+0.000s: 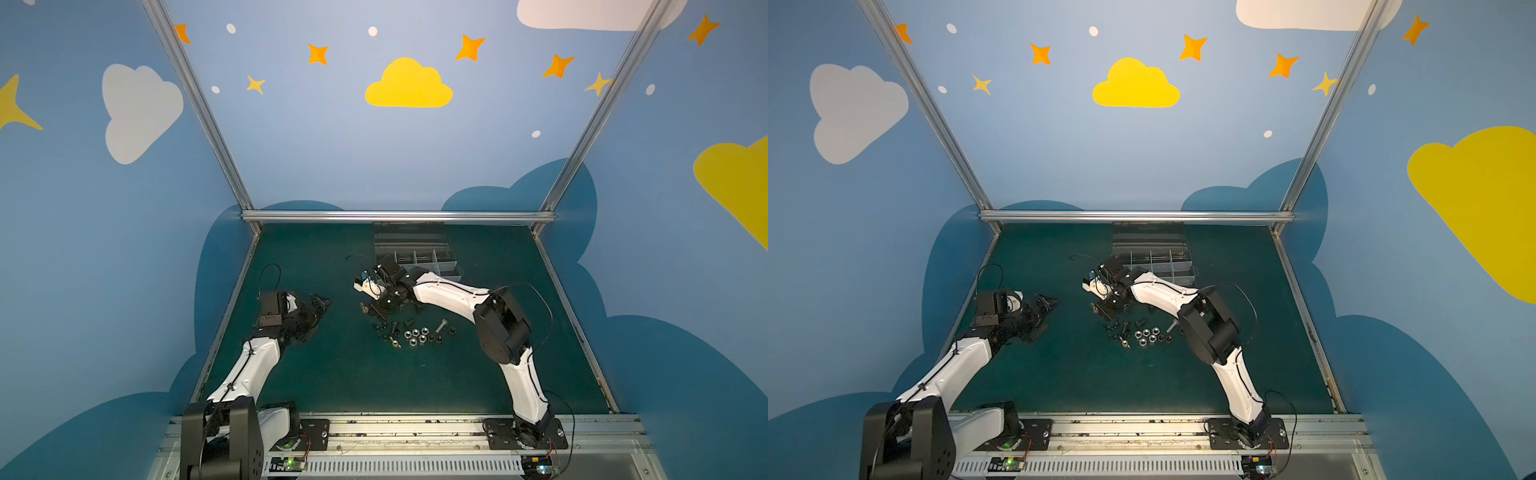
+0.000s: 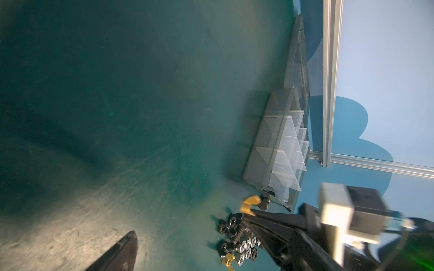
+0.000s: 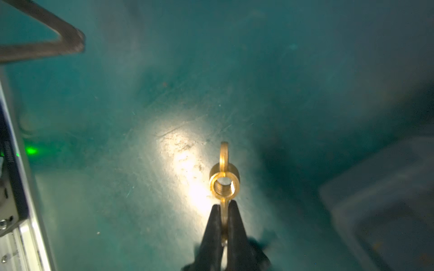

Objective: Sort the screws and nuts into containers
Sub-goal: Pick up the nut from the center of the table, then place the nut into the container.

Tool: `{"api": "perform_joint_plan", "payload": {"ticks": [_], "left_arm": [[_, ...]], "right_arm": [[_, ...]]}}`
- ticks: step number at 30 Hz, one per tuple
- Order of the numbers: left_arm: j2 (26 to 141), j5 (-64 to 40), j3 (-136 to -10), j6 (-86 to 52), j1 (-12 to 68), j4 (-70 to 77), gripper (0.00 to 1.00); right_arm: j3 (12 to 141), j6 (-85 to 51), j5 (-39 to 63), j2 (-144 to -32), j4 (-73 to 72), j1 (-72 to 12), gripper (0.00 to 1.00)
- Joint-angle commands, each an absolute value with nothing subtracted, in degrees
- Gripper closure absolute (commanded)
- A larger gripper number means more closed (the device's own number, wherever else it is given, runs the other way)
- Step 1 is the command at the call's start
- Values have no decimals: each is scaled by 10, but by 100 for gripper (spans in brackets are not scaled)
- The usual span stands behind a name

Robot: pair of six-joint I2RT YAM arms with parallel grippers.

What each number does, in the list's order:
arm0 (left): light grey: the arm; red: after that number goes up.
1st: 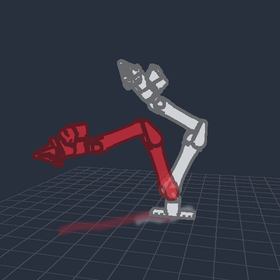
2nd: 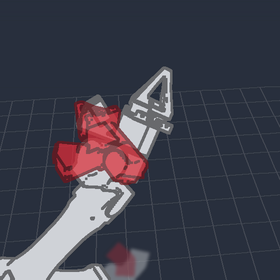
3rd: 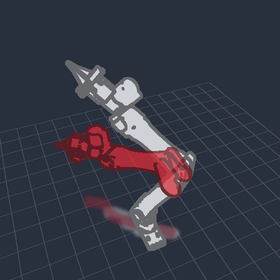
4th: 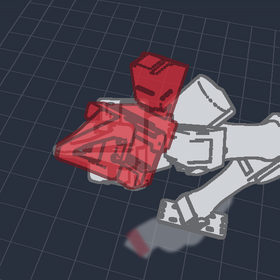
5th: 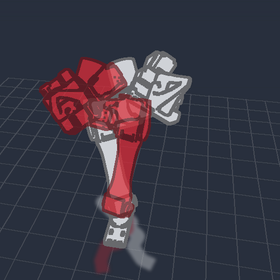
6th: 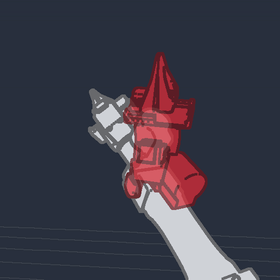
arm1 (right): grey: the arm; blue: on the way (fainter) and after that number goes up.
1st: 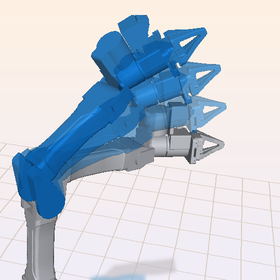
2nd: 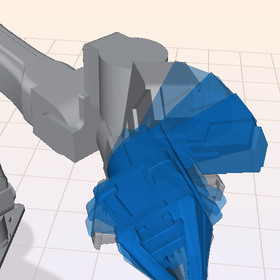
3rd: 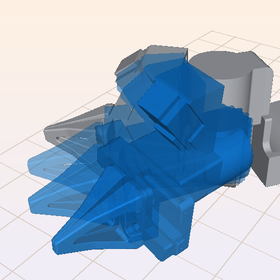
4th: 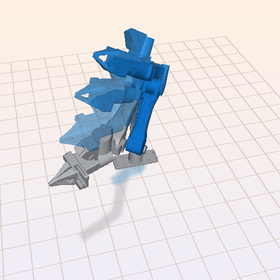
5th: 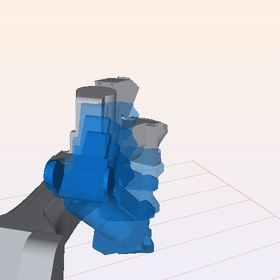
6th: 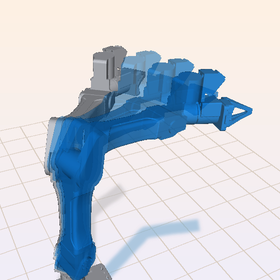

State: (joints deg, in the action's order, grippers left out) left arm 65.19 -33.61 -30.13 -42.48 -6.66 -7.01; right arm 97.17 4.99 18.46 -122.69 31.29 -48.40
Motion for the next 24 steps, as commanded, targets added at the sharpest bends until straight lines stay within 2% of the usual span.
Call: {"api": "perform_joint_plan", "payload": {"ticks": [1,9,24], "left_arm": [[649,-348,-320,-425,-69,-68,0],[658,-370,-330,-427,-65,-62,0],[675,-386,-335,-442,-54,-42,0]], "right_arm": [[981,57,181,-1188,345,-467,100],[1037,73,140,-1181,395,-417,100],[1182,94,88,-1300,449,-356,100]]}}
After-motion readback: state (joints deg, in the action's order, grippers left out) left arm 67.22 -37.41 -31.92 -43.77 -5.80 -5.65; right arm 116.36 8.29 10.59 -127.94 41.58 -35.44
